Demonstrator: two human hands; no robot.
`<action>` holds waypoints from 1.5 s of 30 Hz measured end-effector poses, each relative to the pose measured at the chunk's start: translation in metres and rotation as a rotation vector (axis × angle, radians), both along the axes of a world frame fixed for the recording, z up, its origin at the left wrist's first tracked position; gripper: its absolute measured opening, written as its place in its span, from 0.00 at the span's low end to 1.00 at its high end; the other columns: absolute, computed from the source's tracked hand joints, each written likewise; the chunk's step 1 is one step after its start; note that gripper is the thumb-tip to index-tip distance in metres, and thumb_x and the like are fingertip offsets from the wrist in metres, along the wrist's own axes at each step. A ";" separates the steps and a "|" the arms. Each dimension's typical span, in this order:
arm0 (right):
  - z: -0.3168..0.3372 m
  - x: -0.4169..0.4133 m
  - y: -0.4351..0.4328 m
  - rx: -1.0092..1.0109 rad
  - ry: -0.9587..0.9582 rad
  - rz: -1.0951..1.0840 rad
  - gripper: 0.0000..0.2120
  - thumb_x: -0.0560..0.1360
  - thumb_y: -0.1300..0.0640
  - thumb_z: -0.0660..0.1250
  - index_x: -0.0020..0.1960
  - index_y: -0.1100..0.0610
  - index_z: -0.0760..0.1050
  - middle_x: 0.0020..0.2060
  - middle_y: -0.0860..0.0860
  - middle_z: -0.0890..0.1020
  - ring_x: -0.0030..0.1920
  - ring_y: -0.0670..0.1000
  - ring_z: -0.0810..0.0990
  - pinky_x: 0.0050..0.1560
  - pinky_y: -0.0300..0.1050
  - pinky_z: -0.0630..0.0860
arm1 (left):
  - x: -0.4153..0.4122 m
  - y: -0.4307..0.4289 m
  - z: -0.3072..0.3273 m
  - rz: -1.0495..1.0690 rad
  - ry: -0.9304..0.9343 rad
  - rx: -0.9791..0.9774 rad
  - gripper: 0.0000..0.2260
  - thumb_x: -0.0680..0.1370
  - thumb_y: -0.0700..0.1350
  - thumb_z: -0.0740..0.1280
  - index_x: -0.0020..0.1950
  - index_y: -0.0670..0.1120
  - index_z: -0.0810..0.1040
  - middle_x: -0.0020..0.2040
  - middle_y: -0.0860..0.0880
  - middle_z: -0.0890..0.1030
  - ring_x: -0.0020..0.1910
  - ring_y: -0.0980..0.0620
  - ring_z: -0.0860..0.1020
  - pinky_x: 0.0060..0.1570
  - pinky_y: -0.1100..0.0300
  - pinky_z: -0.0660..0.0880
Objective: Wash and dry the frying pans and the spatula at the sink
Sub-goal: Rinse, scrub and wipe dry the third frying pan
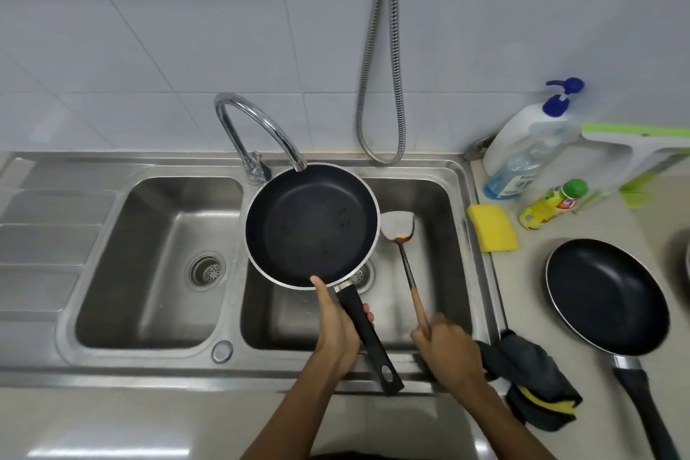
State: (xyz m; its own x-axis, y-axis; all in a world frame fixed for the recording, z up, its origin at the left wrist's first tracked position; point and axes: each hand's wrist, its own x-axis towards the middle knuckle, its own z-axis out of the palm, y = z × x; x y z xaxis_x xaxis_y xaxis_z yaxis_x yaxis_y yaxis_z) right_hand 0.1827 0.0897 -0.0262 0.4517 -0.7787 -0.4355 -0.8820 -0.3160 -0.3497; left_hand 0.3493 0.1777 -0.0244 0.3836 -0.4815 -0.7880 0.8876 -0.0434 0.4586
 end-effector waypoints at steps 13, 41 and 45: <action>-0.032 0.019 -0.021 -0.027 0.097 -0.064 0.15 0.79 0.45 0.60 0.48 0.57 0.74 0.41 0.54 0.83 0.41 0.57 0.82 0.42 0.49 0.79 | 0.002 -0.002 0.003 -0.001 0.047 0.001 0.35 0.70 0.80 0.54 0.45 0.46 0.72 0.31 0.47 0.71 0.29 0.49 0.70 0.35 0.56 0.68; -0.042 0.068 0.062 0.295 -0.323 -0.071 0.22 0.78 0.31 0.53 0.49 0.47 0.73 0.34 0.50 0.81 0.38 0.53 0.82 0.44 0.57 0.81 | 0.105 0.011 0.062 -0.881 -0.570 0.343 0.29 0.74 0.69 0.66 0.49 0.43 0.83 0.43 0.45 0.84 0.44 0.49 0.83 0.58 0.49 0.79; -0.039 0.070 0.065 0.256 -0.328 -0.061 0.24 0.77 0.30 0.51 0.49 0.49 0.73 0.34 0.50 0.80 0.36 0.53 0.81 0.42 0.57 0.81 | 0.164 -0.019 0.103 -0.814 -1.193 0.505 0.24 0.80 0.63 0.63 0.57 0.43 0.82 0.53 0.46 0.84 0.54 0.48 0.82 0.57 0.53 0.74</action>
State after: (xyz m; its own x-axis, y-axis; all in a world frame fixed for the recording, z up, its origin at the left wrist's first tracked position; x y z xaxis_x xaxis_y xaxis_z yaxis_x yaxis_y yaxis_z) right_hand 0.2529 0.1546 -0.0657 0.5550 -0.6938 -0.4590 -0.7254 -0.1335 -0.6752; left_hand 0.5134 0.1583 0.0786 0.6652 -0.6529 -0.3622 -0.3183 -0.6869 0.6534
